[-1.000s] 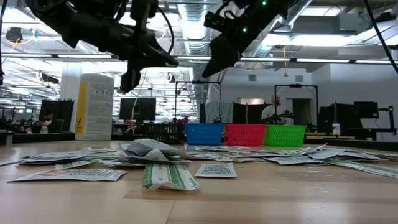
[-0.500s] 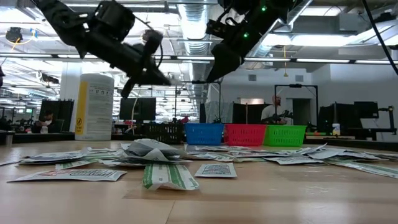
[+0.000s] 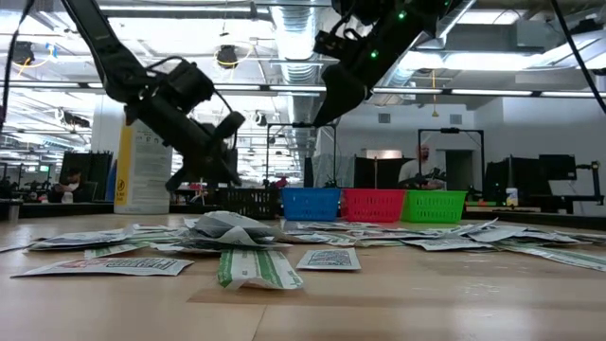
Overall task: Pick & Place First Aid Supplies
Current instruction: Put the green bandage pack in the black bin
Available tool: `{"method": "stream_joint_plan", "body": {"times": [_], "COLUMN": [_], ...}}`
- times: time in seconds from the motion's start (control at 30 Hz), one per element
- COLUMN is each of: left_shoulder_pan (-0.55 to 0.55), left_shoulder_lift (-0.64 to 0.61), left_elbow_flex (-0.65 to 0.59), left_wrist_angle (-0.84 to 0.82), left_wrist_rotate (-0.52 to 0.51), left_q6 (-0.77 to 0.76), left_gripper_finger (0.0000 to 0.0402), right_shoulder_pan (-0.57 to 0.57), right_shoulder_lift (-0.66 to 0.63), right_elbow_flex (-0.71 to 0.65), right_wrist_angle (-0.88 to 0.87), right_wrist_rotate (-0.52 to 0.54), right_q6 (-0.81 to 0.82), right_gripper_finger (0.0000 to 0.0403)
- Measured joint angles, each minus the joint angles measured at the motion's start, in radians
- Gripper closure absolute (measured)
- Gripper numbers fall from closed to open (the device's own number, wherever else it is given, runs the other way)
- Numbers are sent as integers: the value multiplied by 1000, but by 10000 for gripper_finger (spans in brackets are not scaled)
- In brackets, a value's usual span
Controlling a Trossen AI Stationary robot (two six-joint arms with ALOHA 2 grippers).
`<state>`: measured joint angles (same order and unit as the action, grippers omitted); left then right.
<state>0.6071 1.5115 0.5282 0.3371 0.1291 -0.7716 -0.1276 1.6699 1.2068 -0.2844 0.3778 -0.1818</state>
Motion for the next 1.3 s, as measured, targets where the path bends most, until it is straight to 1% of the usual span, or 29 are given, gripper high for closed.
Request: {"method": "stream_joint_plan", "body": {"times": [0.13,0.27,0.5,0.9,1.17,1.3], "left_shoulder_pan": [2,2,2,1,1,1], "left_shoulder_lift": [8,-17,-49,-51,-108,-167], "left_elbow_flex": [0,0,0,0,0,0], "left_wrist_angle": [32,44,47,46,46,46], "left_wrist_rotate": [0,0,-5,-4,6,6], "left_q6": [10,37,64,99,223,345], "left_gripper_finger": [375,355,306,228,207,206], "right_shoulder_pan": [0,2,2,2,2,2], "right_shoulder_lift": [0,0,0,0,0,0], "right_elbow_flex": [0,0,0,-1,-1,-1], "right_wrist_angle": [0,-3,-3,-3,-33,-34], "right_wrist_rotate": [-14,-14,-14,-15,-19,-19], "right_q6": [0,0,0,0,0,8], "right_gripper_finger": [255,253,256,257,261,259]}}
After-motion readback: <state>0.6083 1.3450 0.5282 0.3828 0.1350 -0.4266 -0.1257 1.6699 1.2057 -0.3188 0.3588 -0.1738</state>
